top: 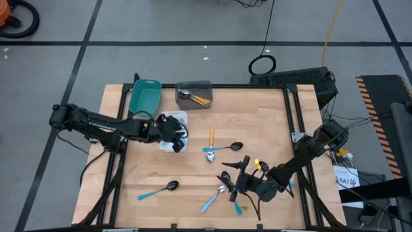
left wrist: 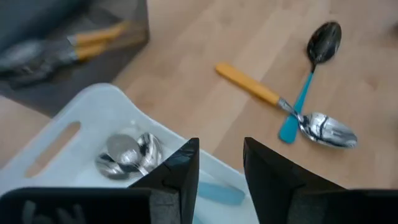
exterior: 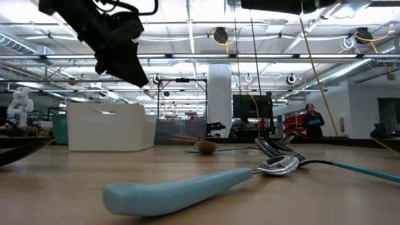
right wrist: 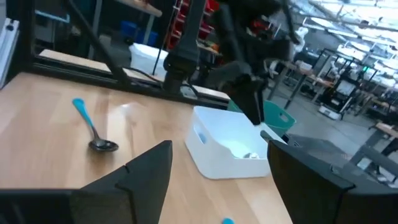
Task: Sort silverware by color (type)
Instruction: Put the orange spoon into the black bin
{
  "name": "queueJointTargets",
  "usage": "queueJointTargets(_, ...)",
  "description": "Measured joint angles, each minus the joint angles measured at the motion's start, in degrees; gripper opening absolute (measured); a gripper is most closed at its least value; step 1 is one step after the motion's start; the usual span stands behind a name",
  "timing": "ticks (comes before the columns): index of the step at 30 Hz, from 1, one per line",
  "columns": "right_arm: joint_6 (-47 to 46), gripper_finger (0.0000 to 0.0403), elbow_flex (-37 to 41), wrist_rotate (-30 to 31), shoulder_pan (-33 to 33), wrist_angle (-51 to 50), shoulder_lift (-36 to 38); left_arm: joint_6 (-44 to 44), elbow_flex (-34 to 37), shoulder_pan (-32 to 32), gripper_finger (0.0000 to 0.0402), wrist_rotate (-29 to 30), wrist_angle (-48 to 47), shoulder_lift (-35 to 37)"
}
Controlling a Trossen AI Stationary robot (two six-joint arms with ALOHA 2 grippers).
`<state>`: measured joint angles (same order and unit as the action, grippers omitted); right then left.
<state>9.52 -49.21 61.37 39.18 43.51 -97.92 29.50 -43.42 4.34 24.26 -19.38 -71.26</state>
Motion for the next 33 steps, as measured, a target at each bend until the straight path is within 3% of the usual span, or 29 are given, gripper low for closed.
queueJointTargets(6, -8.83, 0.0258, -0.02, -7.01, -0.17, -15.07, 7.21, 1.99, -0.31, 6.4, 0.0125, 8.2, 1.76, 0.02)
queueJointTargets(14, -15.93, 0.0258, -0.02, -16.38, -0.57, -33.71, 15.42, 1.22, -0.31, 11.11, 0.0125, 9.45, 7.13, 0.02)
queueJointTargets(23, -16.9, 0.0258, -0.02, -25.35, -2.2, -40.71, 18.9, -1.29, -0.33, 12.65, 0.0125, 8.91, 12.2, 0.04)
queueJointTargets(33, -20.85, 0.0258, 0.0, -25.4, -2.4, -52.75, 19.59, -1.78, -0.35, 15.58, 0.0125, 8.82, 12.88, 0.04)
